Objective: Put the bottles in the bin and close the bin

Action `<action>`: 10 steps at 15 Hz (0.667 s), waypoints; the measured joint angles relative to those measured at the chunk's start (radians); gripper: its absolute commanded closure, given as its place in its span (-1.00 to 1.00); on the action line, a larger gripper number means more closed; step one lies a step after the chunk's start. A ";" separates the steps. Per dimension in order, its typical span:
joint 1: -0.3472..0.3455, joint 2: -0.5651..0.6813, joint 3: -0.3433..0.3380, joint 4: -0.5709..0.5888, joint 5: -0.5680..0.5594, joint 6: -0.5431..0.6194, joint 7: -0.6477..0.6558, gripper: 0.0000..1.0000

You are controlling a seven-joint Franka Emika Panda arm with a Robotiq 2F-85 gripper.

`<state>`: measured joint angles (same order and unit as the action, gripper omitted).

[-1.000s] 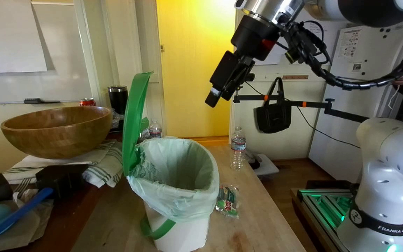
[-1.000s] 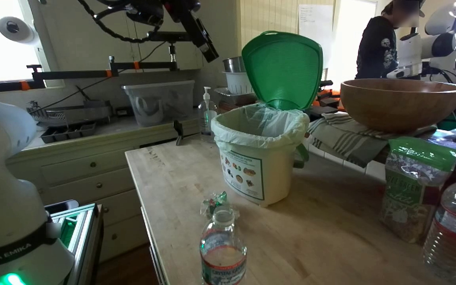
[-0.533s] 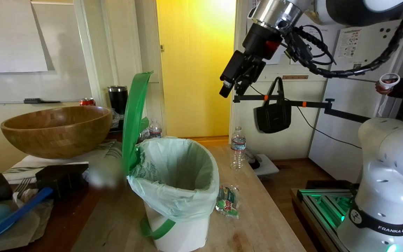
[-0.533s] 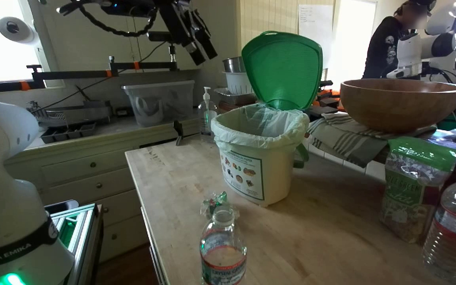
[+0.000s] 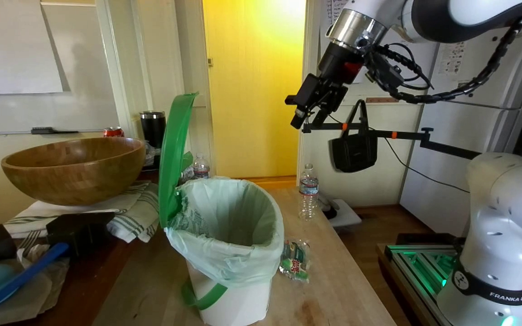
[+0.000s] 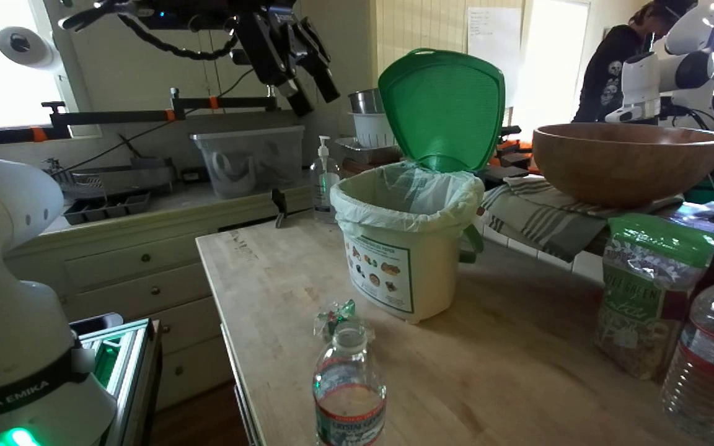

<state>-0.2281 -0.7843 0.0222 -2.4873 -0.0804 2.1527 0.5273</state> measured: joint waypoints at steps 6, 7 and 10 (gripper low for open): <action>-0.015 0.009 0.002 0.002 0.000 0.000 0.002 -1.00; -0.029 0.016 -0.001 0.005 0.000 0.000 0.004 -1.00; -0.072 0.045 -0.030 0.026 0.002 -0.006 0.004 -1.00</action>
<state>-0.3000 -0.7390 -0.0082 -2.4608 -0.0781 2.1466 0.5316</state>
